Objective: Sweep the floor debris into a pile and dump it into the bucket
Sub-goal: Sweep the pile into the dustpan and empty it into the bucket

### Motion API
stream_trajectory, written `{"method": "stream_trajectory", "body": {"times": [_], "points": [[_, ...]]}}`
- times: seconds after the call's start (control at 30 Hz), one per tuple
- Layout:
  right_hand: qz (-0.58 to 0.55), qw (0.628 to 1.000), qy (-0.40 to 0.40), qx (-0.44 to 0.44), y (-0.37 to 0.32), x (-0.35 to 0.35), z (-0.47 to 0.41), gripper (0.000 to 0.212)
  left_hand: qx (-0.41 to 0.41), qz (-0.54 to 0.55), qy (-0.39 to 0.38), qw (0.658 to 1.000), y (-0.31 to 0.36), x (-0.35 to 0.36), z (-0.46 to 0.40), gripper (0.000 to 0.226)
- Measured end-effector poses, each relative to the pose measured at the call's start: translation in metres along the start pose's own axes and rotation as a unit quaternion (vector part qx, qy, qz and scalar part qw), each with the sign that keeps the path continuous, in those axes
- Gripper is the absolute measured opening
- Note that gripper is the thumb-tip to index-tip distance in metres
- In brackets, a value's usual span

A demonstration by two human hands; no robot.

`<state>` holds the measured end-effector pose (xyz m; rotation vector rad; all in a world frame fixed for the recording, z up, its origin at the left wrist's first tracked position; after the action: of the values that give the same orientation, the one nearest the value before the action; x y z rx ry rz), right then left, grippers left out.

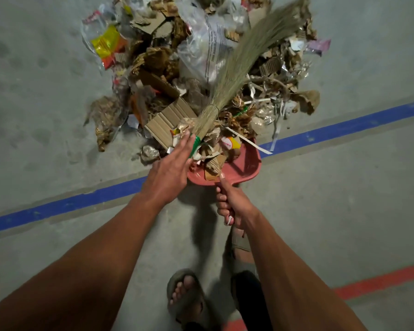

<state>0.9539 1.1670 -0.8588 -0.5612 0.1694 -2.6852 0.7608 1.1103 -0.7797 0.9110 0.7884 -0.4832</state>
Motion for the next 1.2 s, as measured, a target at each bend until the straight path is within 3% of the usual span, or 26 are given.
{"method": "stream_trajectory", "body": {"times": [0.27,0.57,0.93,1.2], "points": [[0.019,0.999,-0.028,-0.001,-0.010,-0.016,-0.011,0.045,-0.011,0.011,-0.075,0.997,-0.018,0.063,0.032,0.079],[0.016,0.999,-0.043,0.009,-0.029,-0.013,0.012,0.044,-0.036,0.001,-0.050,0.998,0.010,0.035,0.036,0.077],[0.010,0.999,-0.030,0.008,-0.018,-0.011,0.035,0.040,-0.019,-0.027,-0.111,0.993,0.017,0.048,0.052,0.081],[0.009,1.000,-0.016,-0.013,-0.034,0.008,0.108,0.043,-0.012,-0.058,-0.141,0.988,0.058,-0.001,0.069,0.079]]}}
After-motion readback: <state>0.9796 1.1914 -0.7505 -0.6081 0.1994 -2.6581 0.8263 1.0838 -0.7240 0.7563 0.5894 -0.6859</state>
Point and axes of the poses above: each hand's wrist, its own z-axis away from the middle knuckle, its own x-axis out of the palm, y = z × x, the point moved 5 cm from there along -z, towards the middle knuckle, and after that the axes turned 4 degrees about -y, right-handed, at the moved point
